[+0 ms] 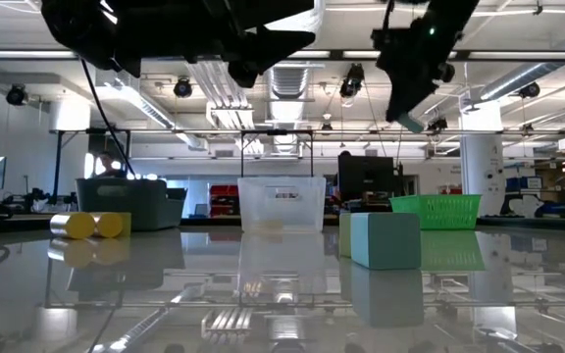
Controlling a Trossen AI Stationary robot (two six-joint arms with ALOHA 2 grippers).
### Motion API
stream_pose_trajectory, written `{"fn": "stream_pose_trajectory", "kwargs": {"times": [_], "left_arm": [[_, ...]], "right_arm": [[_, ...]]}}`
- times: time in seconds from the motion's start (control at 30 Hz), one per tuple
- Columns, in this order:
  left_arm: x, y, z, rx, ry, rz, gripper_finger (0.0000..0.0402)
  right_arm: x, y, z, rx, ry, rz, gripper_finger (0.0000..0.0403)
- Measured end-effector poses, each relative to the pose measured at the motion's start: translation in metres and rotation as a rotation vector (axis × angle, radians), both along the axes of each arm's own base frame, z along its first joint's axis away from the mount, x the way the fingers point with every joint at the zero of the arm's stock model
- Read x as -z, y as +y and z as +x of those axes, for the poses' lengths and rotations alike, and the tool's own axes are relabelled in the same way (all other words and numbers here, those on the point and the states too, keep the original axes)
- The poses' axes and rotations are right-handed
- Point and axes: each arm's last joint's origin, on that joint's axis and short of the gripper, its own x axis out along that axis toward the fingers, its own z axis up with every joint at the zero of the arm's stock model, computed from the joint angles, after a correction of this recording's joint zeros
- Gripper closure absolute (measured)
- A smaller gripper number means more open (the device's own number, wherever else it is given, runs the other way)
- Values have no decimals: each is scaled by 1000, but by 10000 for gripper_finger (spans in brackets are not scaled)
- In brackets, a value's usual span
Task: Sort & place blocks by color
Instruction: Put the blue block into the green bin, then put the yellow block into the transparent bin
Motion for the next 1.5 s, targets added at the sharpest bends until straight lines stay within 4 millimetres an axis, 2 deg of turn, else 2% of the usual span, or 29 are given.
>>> {"fn": "stream_pose_trajectory", "kwargs": {"times": [0.13,0.27,0.5,0.67,0.8,0.87,1.0,1.1,1.23,1.37,1.5], "left_arm": [[-2,0,1,-2,-6,-1,132],[-2,1,1,-8,-8,-1,132],[-2,1,1,-15,-6,-2,132],[-2,2,1,-24,-4,-2,132],[-2,2,1,-32,-4,-3,132],[-1,2,1,-33,-4,-3,132],[0,3,0,-33,0,-4,132],[1,2,0,-30,8,-32,132],[6,3,0,-34,62,-78,132],[16,4,0,-86,194,-143,132],[26,5,-7,-139,459,-208,132]], "right_arm": [[0,-42,-7,67,41,113,285],[11,-84,-15,116,26,290,285],[48,-142,-30,304,94,409,285],[78,-167,-36,369,182,468,285],[96,-175,-35,373,238,501,285],[101,-177,-34,374,253,511,271],[104,-178,-33,381,247,510,223],[102,-177,-33,380,243,504,206],[87,-174,-36,373,201,475,205],[60,-164,-40,368,120,425,215],[27,-144,-42,338,0,360,228]]}}
